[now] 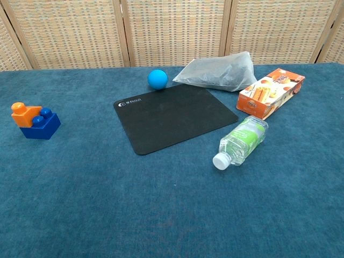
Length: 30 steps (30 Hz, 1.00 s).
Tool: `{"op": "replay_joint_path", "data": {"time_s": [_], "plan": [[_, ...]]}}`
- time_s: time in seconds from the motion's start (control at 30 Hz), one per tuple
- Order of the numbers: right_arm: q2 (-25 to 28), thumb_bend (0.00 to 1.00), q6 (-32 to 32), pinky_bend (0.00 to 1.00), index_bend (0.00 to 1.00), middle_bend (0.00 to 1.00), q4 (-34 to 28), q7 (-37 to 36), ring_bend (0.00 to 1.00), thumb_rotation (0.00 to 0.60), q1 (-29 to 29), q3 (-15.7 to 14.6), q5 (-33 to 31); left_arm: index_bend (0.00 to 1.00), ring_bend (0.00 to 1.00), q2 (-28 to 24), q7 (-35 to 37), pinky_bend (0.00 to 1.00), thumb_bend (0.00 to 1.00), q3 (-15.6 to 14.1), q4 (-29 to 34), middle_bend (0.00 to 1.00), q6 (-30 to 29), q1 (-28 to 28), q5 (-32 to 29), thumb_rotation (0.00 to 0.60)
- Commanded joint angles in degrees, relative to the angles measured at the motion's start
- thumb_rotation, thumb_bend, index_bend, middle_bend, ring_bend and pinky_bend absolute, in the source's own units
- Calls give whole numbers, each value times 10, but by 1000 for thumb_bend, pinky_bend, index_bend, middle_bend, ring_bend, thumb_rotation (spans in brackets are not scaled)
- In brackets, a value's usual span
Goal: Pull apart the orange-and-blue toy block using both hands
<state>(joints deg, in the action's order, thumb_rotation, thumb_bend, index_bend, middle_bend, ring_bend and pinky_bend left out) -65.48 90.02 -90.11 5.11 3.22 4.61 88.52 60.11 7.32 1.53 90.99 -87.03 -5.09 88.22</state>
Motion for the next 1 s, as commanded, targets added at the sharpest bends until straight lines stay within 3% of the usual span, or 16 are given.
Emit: {"op": "replay_joint_path", "data": {"time_s": [0.03,0.2,0.37,0.43,0.5,0.57,0.77,1.0], "plan": [[1,0,-1,0,0,0,0,-3,0,600,0,0,0,0,0,1,1,0,0,0,-2,0,4,-1,-2,600],[2,0,-1,0,0,0,0,-4,0,600,0,0,1,0,0,5,4,0,0,3,-12,0,25,-13,-7,600],[1,0,-1,0,0,0,1,-4,0,600,1,0,2,0,0,15,28,0,0,24,-41,0,85,-53,-31,600],[1,0,-3,0,0,0,0,-3,0,600,2,1,1,0,0,21,40,0,4,39,-66,0,135,-88,-46,600],[-3,0,-11,0,0,0,1,7,0,600,5,3,-5,0,0,53,49,0,29,60,-144,0,225,-162,-48,600],[-5,0,-16,0,0,0,1,13,0,600,7,4,-12,0,0,78,75,0,51,60,-203,0,272,-200,-39,600],[-8,0,-27,0,0,0,3,18,0,600,10,10,-30,56,25,141,108,34,87,48,-315,0,329,-260,-13,600],[-11,0,-33,0,0,0,7,20,0,600,11,12,-41,86,38,179,125,35,102,33,-373,18,353,-287,-5,600]]}}
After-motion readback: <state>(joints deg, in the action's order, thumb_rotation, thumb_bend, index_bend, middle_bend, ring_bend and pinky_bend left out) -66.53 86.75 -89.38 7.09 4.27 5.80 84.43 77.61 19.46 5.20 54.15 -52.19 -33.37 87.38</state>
